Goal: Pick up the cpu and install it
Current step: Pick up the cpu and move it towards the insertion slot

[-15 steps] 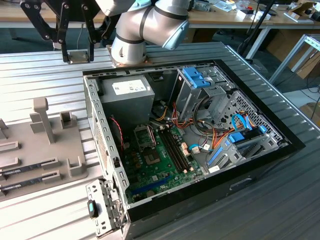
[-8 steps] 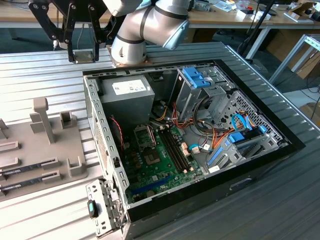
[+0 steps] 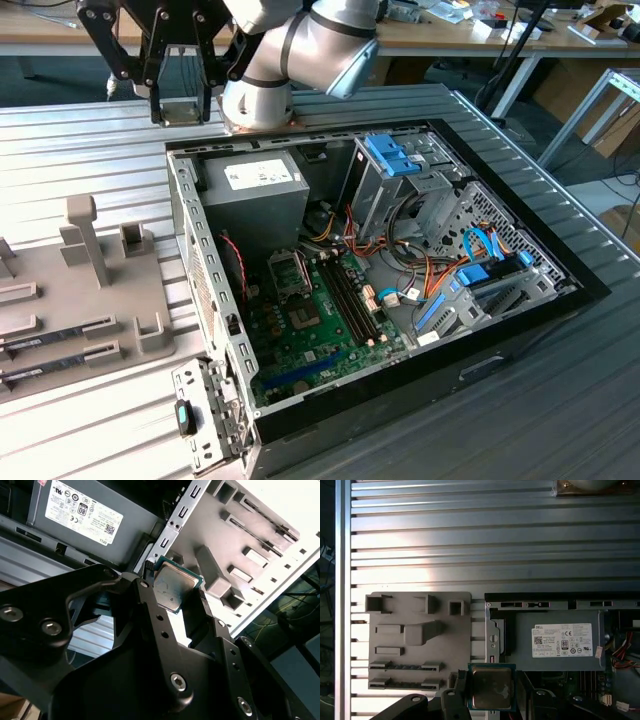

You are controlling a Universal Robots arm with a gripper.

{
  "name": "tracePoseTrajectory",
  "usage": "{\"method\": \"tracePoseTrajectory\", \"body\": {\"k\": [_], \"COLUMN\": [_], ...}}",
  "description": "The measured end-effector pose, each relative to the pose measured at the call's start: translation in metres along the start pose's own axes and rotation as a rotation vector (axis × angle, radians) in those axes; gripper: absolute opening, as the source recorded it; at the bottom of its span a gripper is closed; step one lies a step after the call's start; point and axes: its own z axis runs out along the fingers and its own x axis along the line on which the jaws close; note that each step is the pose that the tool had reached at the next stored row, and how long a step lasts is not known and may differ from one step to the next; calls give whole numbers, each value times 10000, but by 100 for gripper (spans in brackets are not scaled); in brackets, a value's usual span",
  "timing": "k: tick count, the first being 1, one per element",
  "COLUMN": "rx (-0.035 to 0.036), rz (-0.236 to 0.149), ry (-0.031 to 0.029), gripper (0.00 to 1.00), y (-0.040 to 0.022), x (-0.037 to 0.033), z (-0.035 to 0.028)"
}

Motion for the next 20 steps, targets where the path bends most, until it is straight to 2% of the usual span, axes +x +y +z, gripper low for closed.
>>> {"method": "tracePoseTrajectory", "body": {"k": [17,20], "rx": [1,1], "rz": [1,1], "ry": [25,34], "gripper": [47,47], "y": [6,8], "x": [-224,-306], "z": [1,1]}}
